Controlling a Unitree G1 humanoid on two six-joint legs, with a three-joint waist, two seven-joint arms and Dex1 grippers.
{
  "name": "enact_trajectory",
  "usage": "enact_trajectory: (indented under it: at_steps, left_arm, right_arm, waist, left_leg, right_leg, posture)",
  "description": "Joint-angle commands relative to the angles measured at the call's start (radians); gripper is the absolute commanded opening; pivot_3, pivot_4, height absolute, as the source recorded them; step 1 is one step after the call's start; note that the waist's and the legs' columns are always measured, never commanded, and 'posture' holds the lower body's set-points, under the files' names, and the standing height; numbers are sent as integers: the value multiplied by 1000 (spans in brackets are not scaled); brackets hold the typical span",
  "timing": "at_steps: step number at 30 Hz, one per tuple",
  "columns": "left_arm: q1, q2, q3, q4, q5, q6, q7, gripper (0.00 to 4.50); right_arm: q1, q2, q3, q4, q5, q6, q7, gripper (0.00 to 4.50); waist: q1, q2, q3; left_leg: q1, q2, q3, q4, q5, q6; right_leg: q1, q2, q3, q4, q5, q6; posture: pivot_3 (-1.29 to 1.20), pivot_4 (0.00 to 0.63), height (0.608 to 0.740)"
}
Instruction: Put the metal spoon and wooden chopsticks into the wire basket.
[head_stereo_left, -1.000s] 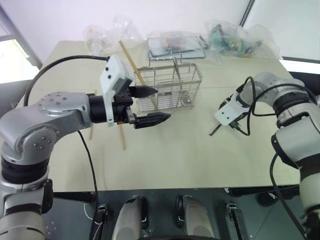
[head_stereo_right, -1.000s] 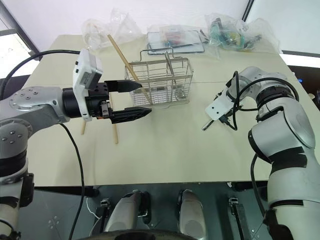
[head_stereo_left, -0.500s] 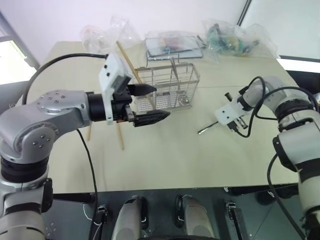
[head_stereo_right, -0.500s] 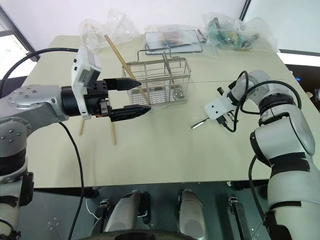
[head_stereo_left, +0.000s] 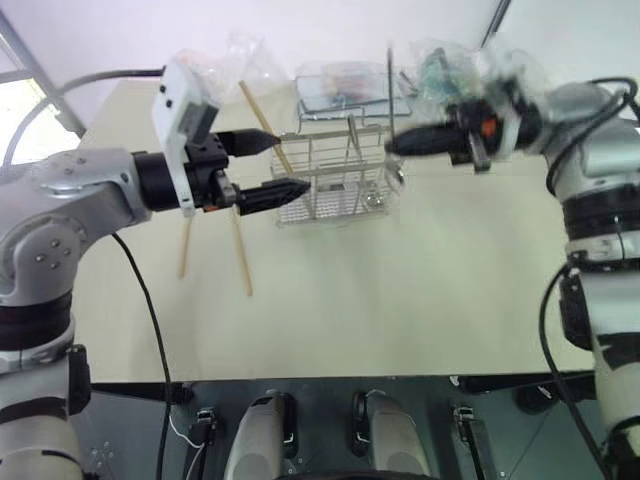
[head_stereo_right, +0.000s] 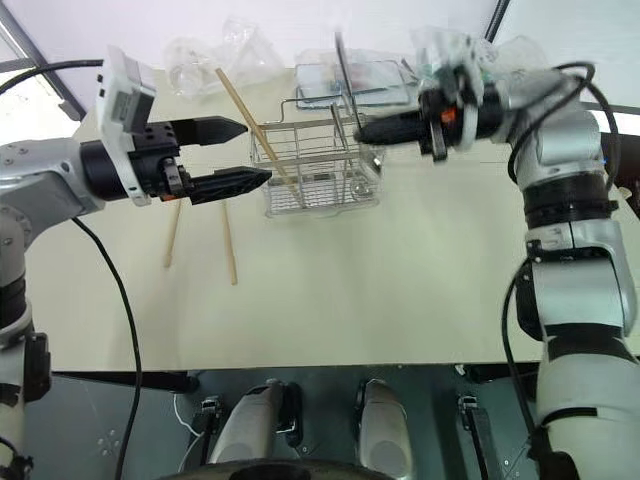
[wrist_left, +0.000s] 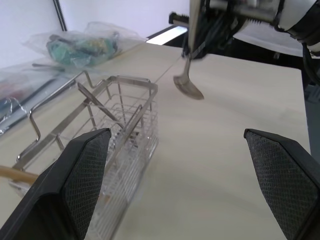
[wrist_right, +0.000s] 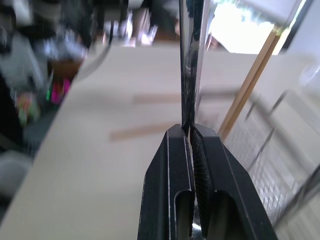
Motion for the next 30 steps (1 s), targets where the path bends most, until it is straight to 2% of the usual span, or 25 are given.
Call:
enact_trajectory:
  at_steps: [1,3,6,10,15,18,24,25,30]
  left_arm:
    - [-29,-11,4,-1,24,-33,-18,4500]
    - [-33,-18,2,-1,30,-36,-22,4500]
    - [-38,-26,7,-1,34,-35,-21,4500]
    - [-36,-24,24,-6,36,-30,-11,4500]
    - [-31,-15,49,-10,34,-25,3,4500]
    - [-29,-13,55,-13,35,-23,8,4500]
    - [-18,-14,61,-14,54,-33,26,4500]
    - [-18,-16,65,-8,66,-35,44,4500]
    - [-30,-51,146,31,101,10,235,4500]
  right_arm:
    - [-94,91,-107,64,-3,35,-235,61]
    - [-108,132,-103,129,-79,-49,-330,61]
    - [-114,164,-93,225,-157,-156,-391,61]
    - [-109,185,-89,316,-219,-245,-398,61]
    - [-114,191,-97,418,-265,-267,-403,61]
    - [-115,196,-113,435,-256,-214,-378,985]
    - [-103,201,-129,405,-267,-215,-409,4223]
    - [-106,195,-138,399,-265,-212,-414,4420]
    - [-131,144,-204,337,-223,-150,-421,4420]
  waist:
    - [-2,0,0]
    - [-3,0,0]
    - [3,0,0]
    - [1,0,0]
    - [-6,0,0]
    - [-6,0,0]
    - [-3,0,0]
    - [-3,0,0]
    - [-3,0,0]
  left_leg:
    - [0,0,1,0,0,0]
    - [-1,0,2,0,0,0]
    - [-2,0,3,0,0,0]
    - [-3,-1,3,0,0,0]
    - [-3,0,3,0,0,0]
    - [-3,0,3,0,0,0]
    - [-3,0,3,0,0,0]
    - [-3,0,3,0,0,0]
    - [-3,0,2,0,0,0]
  right_leg:
    - [0,0,0,0,0,0]
    - [-1,0,1,1,0,0]
    - [-2,0,1,0,0,0]
    - [-2,0,1,0,0,1]
    - [-3,1,1,0,0,1]
    - [-3,1,1,0,0,1]
    - [-3,1,2,0,0,1]
    - [-3,1,1,0,0,1]
    - [-3,1,2,0,0,1]
  posture:
    - [0,150,704]
    - [0,150,704]
    - [0,150,704]
    - [0,150,704]
    - [0,150,704]
    - [0,150,704]
    - [0,150,704]
    - [0,150,704]
    - [0,150,704]
